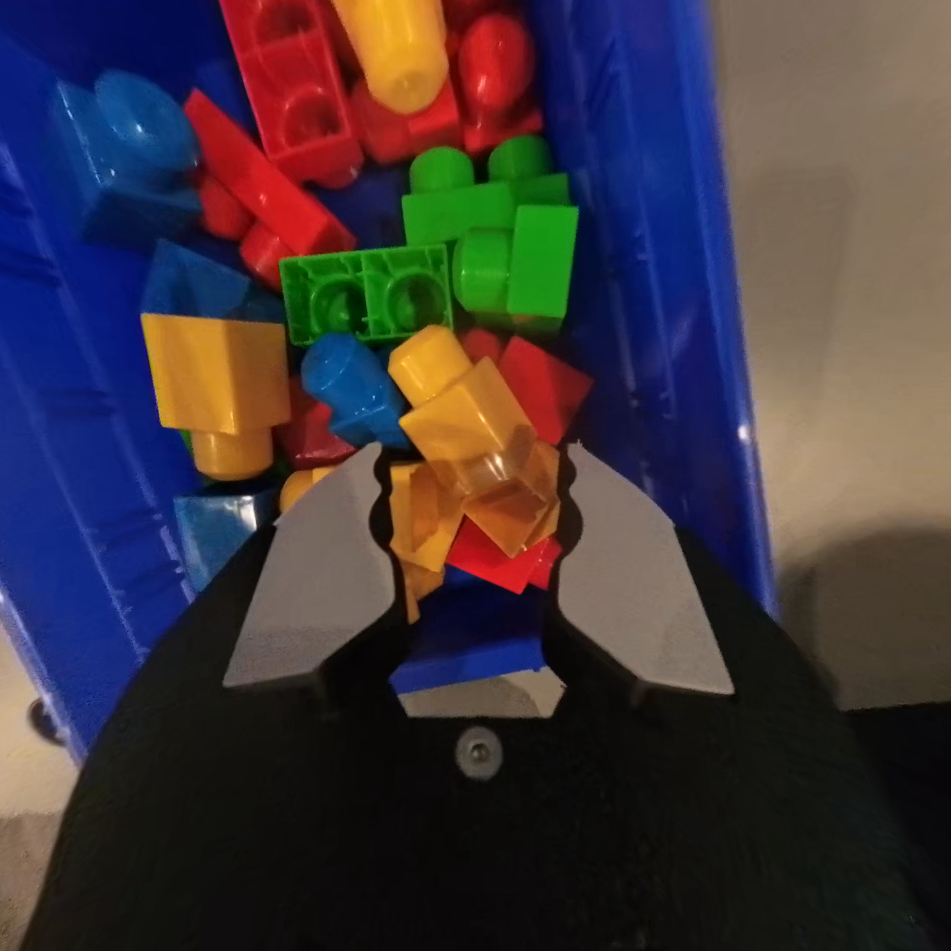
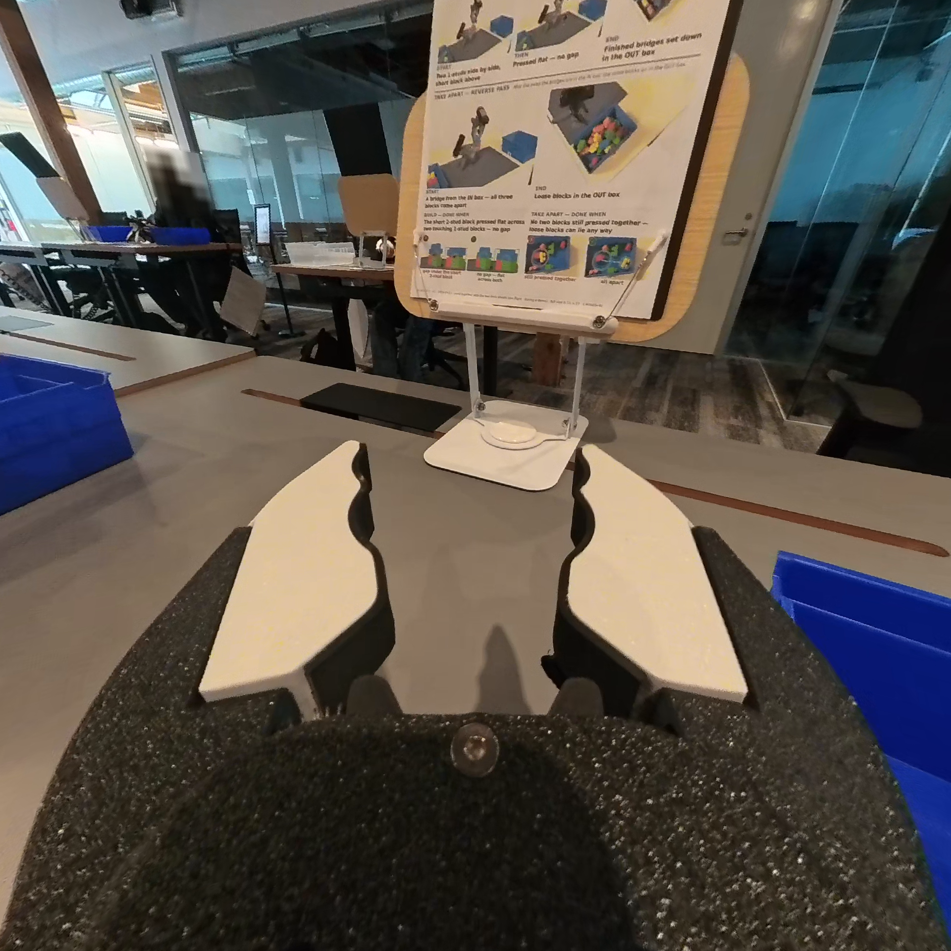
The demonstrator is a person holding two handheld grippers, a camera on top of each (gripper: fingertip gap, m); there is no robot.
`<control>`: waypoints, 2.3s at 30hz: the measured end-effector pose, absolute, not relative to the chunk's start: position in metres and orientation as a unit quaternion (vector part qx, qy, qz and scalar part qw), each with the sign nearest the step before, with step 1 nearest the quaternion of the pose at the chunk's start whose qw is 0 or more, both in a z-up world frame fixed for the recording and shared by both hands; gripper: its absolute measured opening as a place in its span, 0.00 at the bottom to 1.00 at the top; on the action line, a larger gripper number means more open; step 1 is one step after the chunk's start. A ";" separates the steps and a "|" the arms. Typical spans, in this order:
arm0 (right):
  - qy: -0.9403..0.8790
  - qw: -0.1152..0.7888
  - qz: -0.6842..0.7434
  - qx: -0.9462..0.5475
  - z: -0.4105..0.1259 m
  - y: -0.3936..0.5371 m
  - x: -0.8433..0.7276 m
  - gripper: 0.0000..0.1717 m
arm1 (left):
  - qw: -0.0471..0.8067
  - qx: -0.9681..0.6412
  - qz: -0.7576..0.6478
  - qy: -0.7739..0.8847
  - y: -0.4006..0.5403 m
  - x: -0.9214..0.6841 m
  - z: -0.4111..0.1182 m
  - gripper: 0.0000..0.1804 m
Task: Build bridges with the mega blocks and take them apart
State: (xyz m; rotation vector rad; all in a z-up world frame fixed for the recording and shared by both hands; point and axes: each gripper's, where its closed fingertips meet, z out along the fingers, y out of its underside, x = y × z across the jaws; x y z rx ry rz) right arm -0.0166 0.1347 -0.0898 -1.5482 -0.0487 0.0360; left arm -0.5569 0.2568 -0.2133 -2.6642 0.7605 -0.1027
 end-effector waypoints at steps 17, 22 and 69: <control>-0.026 0.719 0.023 -0.694 -0.086 0.133 -0.020 0.44 | 0.305 -0.921 -0.072 0.232 0.282 -0.559 -0.180 0.22; -0.024 0.721 0.022 -0.692 -0.085 0.133 -0.019 0.43 | 0.445 -0.828 -0.172 0.293 0.267 -0.494 -0.107 0.22; -0.017 0.718 0.016 -0.695 -0.089 0.133 -0.012 0.43 | 0.239 -0.810 -0.236 0.481 0.218 -0.239 -0.242 0.22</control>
